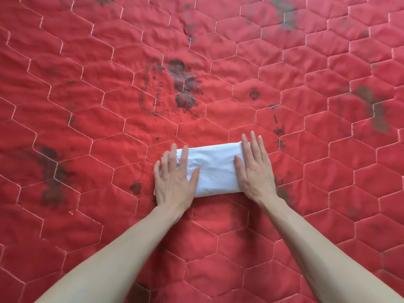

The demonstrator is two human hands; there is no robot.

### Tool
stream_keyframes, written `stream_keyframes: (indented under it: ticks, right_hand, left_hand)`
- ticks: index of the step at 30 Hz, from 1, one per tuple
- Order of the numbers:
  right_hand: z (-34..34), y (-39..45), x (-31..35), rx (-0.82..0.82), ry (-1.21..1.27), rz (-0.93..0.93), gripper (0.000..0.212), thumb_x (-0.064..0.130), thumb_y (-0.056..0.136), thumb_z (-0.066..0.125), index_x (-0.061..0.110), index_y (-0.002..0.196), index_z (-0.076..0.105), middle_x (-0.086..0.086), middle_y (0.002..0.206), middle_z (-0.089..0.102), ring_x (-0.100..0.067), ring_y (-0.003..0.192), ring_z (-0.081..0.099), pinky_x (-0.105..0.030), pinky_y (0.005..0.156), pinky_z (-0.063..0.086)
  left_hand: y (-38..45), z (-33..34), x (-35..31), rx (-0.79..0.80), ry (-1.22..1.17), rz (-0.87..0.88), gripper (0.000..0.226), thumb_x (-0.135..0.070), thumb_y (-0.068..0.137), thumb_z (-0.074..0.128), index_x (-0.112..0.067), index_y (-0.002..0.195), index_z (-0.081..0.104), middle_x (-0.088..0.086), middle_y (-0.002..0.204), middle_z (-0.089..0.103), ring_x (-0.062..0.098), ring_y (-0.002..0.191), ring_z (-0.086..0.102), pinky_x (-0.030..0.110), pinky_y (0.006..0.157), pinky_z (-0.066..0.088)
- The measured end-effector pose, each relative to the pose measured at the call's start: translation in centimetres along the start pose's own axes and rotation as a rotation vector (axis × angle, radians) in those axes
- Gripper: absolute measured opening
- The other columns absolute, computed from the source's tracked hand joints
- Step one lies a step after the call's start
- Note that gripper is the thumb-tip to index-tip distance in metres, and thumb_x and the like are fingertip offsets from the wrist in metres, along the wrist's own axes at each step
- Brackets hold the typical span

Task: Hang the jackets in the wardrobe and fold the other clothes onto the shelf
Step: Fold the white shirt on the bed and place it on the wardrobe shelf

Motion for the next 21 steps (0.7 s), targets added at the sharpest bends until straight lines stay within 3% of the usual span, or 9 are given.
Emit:
stream_keyframes:
  ticks: [2,4,7,9,11,13,15,17,21]
  right_hand:
    - [-0.8,0.0,-0.1,-0.044,0.091,0.08,0.066,0.048,0.107,0.039,0.022,0.165,0.024,-0.009,0.174,0.014,-0.029,0.159,0.016,-0.047,0.126,0.024]
    - [-2.2,-0.6,0.3,-0.096,0.2,0.265,0.072,0.049,0.102,0.056,0.026,0.163,0.028,-0.009,0.165,0.029,-0.029,0.148,0.033,-0.048,0.117,0.035]
    - [-4.1,-0.8,1.5,-0.028,0.384,0.596,0.078,0.052,0.09,0.071,0.029,0.155,0.035,0.0,0.142,0.049,-0.023,0.128,0.051,-0.045,0.103,0.044]
    - [-4.4,-0.4,1.4,0.059,0.46,0.712,0.069,0.055,0.084,0.074,0.025,0.14,0.046,0.002,0.127,0.059,-0.023,0.117,0.059,-0.043,0.1,0.048]
    - [-4.5,0.0,1.1,0.141,0.541,0.764,0.06,0.057,0.082,0.077,0.02,0.124,0.056,0.004,0.114,0.066,-0.02,0.105,0.065,-0.04,0.094,0.053]
    - [-4.3,-0.1,0.9,0.213,0.719,0.762,0.039,0.051,0.087,0.076,0.02,0.109,0.068,0.004,0.108,0.072,-0.014,0.095,0.07,-0.035,0.086,0.057]
    - [-4.5,-0.6,0.8,0.242,0.796,0.693,0.022,0.046,0.093,0.072,0.025,0.098,0.071,0.006,0.107,0.075,-0.011,0.094,0.072,-0.032,0.085,0.058]
    - [-4.7,-1.4,0.6,0.22,0.829,0.647,0.02,0.047,0.095,0.071,0.027,0.098,0.072,0.008,0.106,0.076,-0.007,0.093,0.074,-0.03,0.083,0.058]
    - [-5.1,-3.3,0.3,0.197,0.95,0.642,0.028,0.046,0.093,0.075,0.023,0.109,0.075,0.004,0.108,0.08,-0.014,0.1,0.077,-0.039,0.09,0.061]
  left_hand:
    - [-0.3,-1.3,-0.9,-0.042,-0.104,-0.253,0.076,-0.061,0.099,0.051,-0.024,0.161,0.028,0.011,0.158,0.033,0.033,0.141,0.033,0.053,0.113,0.03]
    - [-0.4,-2.6,-1.5,0.022,-0.276,-0.595,0.091,-0.067,0.089,0.062,-0.019,0.158,0.027,0.013,0.15,0.034,0.035,0.136,0.035,0.054,0.106,0.034]
    - [0.3,-4.0,-1.6,0.108,-0.539,-0.893,0.1,-0.067,0.083,0.072,-0.008,0.151,0.026,0.019,0.152,0.029,0.04,0.142,0.032,0.054,0.11,0.034]
    - [0.9,-4.3,-1.3,0.145,-0.664,-0.935,0.111,-0.06,0.084,0.076,0.0,0.156,0.016,0.024,0.159,0.025,0.042,0.147,0.032,0.048,0.116,0.031]
    - [1.5,-4.3,-0.7,0.153,-0.745,-0.946,0.105,-0.057,0.081,0.08,0.003,0.152,0.03,0.022,0.152,0.044,0.037,0.137,0.049,0.043,0.111,0.04]
    - [1.9,-4.1,0.0,0.153,-0.888,-0.921,0.075,-0.051,0.077,0.086,-0.002,0.128,0.061,0.012,0.125,0.069,0.028,0.109,0.067,0.033,0.09,0.051]
    - [1.9,-4.3,0.5,0.201,-1.024,-0.845,0.043,-0.039,0.079,0.089,-0.008,0.104,0.074,0.005,0.101,0.075,0.024,0.096,0.072,0.028,0.077,0.051]
    - [1.8,-4.8,0.8,0.271,-1.099,-0.778,0.032,-0.033,0.081,0.088,-0.01,0.098,0.076,0.007,0.1,0.077,0.023,0.094,0.074,0.028,0.074,0.055]
    - [0.5,-6.3,1.1,0.44,-1.264,-0.754,0.035,-0.03,0.087,0.084,-0.011,0.114,0.074,0.01,0.106,0.079,0.025,0.09,0.077,0.034,0.069,0.062]
Point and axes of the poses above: each hand's wrist, its own y-axis towards the middle knuckle, its own z-axis out of the palm, x = y × z, the point moved 2 cm from there along y, towards the middle knuckle
